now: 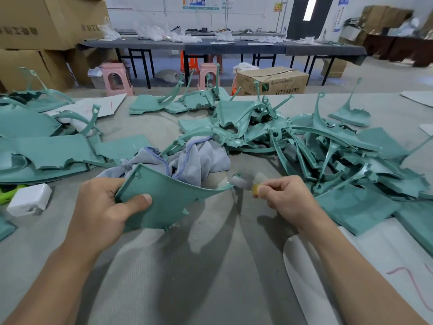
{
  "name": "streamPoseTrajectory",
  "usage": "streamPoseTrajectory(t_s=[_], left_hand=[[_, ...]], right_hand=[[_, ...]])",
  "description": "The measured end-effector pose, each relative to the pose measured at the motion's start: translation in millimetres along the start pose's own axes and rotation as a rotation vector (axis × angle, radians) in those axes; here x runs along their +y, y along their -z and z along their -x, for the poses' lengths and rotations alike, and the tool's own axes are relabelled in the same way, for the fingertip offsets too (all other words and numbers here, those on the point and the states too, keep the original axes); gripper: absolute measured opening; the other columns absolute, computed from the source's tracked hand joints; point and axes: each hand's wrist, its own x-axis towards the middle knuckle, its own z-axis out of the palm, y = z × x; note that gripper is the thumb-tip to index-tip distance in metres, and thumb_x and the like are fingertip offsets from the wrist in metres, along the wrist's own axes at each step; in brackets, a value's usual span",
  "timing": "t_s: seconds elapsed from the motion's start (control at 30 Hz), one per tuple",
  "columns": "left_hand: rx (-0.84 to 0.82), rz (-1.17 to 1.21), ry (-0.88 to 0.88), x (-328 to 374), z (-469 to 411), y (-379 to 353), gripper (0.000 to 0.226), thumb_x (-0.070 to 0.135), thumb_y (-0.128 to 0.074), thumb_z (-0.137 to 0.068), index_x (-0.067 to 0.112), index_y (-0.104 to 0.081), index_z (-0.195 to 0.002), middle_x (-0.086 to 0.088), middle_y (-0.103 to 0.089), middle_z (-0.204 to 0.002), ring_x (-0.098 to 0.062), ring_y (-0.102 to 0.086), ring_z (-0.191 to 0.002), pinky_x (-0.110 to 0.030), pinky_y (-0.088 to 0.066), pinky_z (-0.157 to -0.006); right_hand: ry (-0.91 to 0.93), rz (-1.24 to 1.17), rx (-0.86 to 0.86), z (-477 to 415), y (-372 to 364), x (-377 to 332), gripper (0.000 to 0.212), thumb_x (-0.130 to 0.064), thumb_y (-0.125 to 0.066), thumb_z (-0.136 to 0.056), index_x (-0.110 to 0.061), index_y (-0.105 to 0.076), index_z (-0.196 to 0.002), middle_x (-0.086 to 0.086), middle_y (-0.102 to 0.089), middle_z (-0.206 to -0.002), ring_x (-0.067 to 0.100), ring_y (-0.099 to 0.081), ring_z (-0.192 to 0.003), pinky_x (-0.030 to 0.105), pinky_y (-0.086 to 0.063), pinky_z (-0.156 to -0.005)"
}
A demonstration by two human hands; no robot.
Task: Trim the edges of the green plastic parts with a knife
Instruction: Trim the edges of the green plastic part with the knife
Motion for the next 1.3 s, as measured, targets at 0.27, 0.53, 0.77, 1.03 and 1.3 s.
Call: streamPoseTrajectory(t_s=[0.27, 0.53, 0.77, 1.03, 1.3], left_hand=[[-0.027, -0.034, -0.058, 1.5, 1.6, -0.5, 0.039, 0.049, -0.07, -0.064, 0.012, -0.062, -0.055, -0.006, -0.046, -0.046, -0.013, -0.035, -0.043, -0.036, -0.029, -0.04], [-0.044, -0.056, -0.077, 5.5, 1.6, 1.6, 0.029, 0.051, -0.069, -0.066, 0.022, -0.07, -0.069, -0.004, -0.056, -0.049, -0.028, -0.046, -0.046, -0.036, -0.035, -0.04], [-0.028, -0.027, -0.04, -2.2, 1.1, 0.5, 0.04, 0.048, -0.07, -0.063, 0.008, -0.067, -0.059, -0.02, -0.054, -0.054, -0.038, -0.047, -0.049, -0.04, -0.042, -0.042], [-0.08, 0.601, 0.31, -10.7, -5.0, 3.8, 0.033, 0.02, -0.073, -0.054, 0.005, -0.08, -0.083, -0.017, -0.076, -0.077, -0.033, -0.072, -0.061, -0.037, -0.06, -0.054], [-0.096, 0.642, 0.356, -18.3, -5.2, 11.1, 0.038, 0.02, -0.073, -0.051, 0.0, -0.078, -0.082, -0.024, -0.074, -0.076, -0.038, -0.072, -0.06, -0.046, -0.061, -0.058]], right_hand=[[-0.003, 0.066, 0.075, 1.5, 1.8, -1.7, 0.025, -0.027, -0.073, -0.092, -0.027, -0.079, -0.068, -0.009, -0.052, -0.043, 0.007, -0.034, -0.038, 0.028, -0.031, -0.048], [-0.06, 0.171, 0.137, 2.3, 3.3, -2.8, 0.024, -0.03, -0.07, -0.094, -0.019, -0.08, -0.075, -0.005, -0.057, -0.046, 0.007, -0.036, -0.04, 0.028, -0.034, -0.048], [-0.057, 0.246, 0.203, 3.1, 2.1, -3.4, 0.029, -0.032, -0.066, -0.095, -0.012, -0.078, -0.077, 0.001, -0.056, -0.048, 0.015, -0.043, -0.046, 0.031, -0.034, -0.051], [-0.17, 0.573, 0.217, 16.7, -3.2, -15.1, 0.036, -0.042, -0.051, -0.099, -0.018, -0.074, -0.084, 0.006, -0.07, -0.072, 0.03, -0.063, -0.071, 0.039, -0.055, -0.069], [0.393, -0.077, -0.017, 38.8, 2.5, -45.0, 0.038, -0.005, -0.075, -0.085, -0.039, -0.08, -0.102, -0.021, -0.076, -0.102, -0.005, -0.069, -0.095, 0.017, -0.052, -0.086]])
